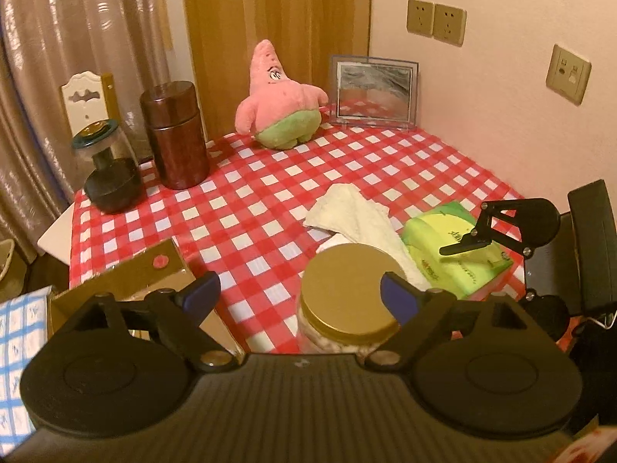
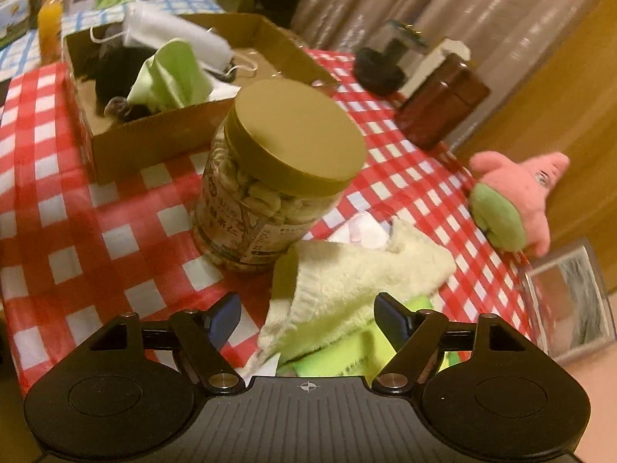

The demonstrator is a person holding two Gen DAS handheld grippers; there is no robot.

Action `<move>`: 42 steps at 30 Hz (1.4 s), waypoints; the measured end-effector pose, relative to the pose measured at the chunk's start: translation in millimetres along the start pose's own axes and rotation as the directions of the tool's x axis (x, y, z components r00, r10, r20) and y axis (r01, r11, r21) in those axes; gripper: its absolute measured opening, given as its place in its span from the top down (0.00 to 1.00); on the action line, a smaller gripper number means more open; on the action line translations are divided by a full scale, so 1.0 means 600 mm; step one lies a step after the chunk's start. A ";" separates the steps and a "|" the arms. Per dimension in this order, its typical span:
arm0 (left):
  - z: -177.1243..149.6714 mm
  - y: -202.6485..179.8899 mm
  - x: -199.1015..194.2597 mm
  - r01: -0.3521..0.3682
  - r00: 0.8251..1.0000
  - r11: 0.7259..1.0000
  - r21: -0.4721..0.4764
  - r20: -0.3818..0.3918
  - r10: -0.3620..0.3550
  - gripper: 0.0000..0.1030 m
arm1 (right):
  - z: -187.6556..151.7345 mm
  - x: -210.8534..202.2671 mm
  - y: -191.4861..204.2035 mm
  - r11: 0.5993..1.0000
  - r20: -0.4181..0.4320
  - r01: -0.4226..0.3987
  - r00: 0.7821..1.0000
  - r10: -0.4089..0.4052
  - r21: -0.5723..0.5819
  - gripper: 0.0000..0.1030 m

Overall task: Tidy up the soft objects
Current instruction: 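Grasp the cream knit hat with the right tool and lift it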

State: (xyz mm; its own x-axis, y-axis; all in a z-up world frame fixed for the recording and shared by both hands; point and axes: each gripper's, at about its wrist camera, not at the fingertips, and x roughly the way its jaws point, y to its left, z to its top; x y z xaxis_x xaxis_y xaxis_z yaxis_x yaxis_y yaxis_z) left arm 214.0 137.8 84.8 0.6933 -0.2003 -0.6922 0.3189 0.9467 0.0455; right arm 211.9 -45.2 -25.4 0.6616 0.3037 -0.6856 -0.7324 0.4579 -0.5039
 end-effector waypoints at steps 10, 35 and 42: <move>0.019 0.025 0.056 0.021 0.999 0.999 0.040 -0.025 -0.020 0.14 | 0.009 0.060 0.007 0.995 -0.049 0.029 0.998 -0.034 -0.100 0.25; 0.104 0.060 0.086 0.143 0.987 0.981 0.131 -0.096 -0.131 0.14 | 0.046 -0.060 -0.179 0.960 0.108 0.196 0.969 -0.221 0.200 0.97; 0.146 0.065 0.129 0.175 0.980 0.975 0.137 -0.118 -0.159 0.14 | 0.044 -0.102 -0.296 0.870 0.113 0.321 0.916 -0.386 0.374 0.97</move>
State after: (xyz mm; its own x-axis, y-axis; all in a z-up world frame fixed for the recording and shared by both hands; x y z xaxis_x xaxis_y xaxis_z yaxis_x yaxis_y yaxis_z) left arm 336.6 137.3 95.9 0.5526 -0.3174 -0.7706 0.5210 0.8533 0.0222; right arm 305.6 -122.8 120.0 0.9065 0.1955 -0.3743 -0.3651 0.8083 -0.4620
